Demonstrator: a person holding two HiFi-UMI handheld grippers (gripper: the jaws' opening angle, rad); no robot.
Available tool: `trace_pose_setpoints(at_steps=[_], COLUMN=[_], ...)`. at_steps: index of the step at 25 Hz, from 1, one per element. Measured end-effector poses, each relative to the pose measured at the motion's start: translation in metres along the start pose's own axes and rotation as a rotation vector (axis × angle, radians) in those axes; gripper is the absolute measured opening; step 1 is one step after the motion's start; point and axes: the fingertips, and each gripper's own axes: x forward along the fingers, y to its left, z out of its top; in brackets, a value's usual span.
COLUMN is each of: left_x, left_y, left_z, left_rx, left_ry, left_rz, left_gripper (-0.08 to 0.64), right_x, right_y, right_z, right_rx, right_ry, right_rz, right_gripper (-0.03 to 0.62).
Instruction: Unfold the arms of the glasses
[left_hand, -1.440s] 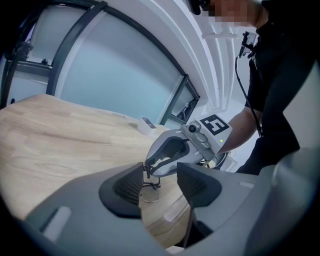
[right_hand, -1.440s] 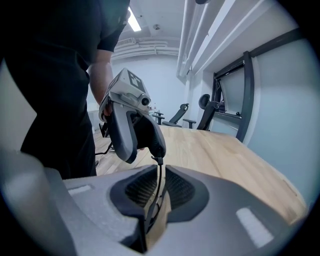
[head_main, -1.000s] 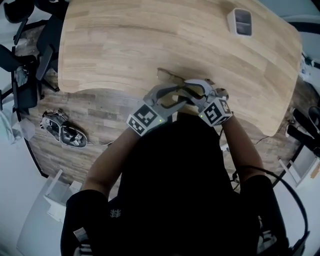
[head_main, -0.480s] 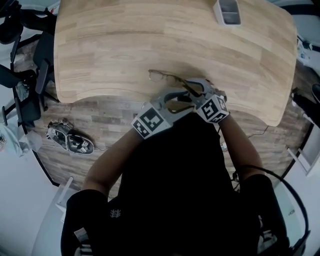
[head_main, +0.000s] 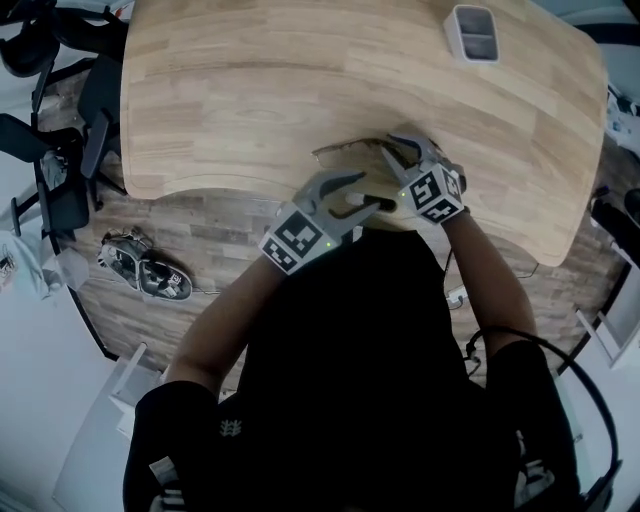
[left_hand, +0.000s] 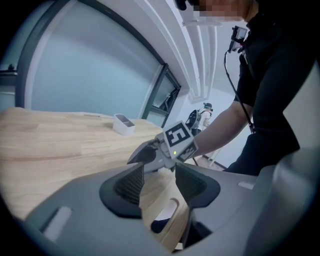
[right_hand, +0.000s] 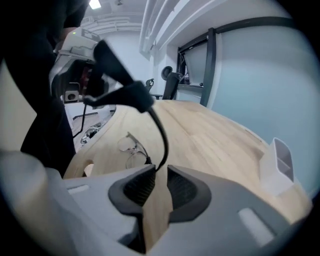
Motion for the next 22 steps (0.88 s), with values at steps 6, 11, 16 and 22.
trace_pose_setpoints(at_steps=[6,11,16,22], left_x=[-0.021,-0.001,0.026,0.042], left_y=[0.077,0.115,0.129,0.128], left_z=[-0.030,-0.047,-0.067,-0.079], left_rx=[-0.032,-0.054,-0.076,-0.079], left_ry=[0.108,0.211,0.310,0.363], left_rz=[0.262,0.325,0.314,0.269], left_gripper=[0.195,0.179,0.132,0.062], right_x=[0.014,0.002,-0.007,-0.011], right_y=[-0.042,-0.014,0.008,0.001], right_z=[0.012,-0.013,-0.025,-0.026], right_rx=[0.097,0.221,0.287,0.290], right_ry=[0.008,0.041,0.044,0.055], right_rz=[-0.104,-0.078,-0.064,-0.086], right_gripper=[0.064,0.064,0.064,0.064])
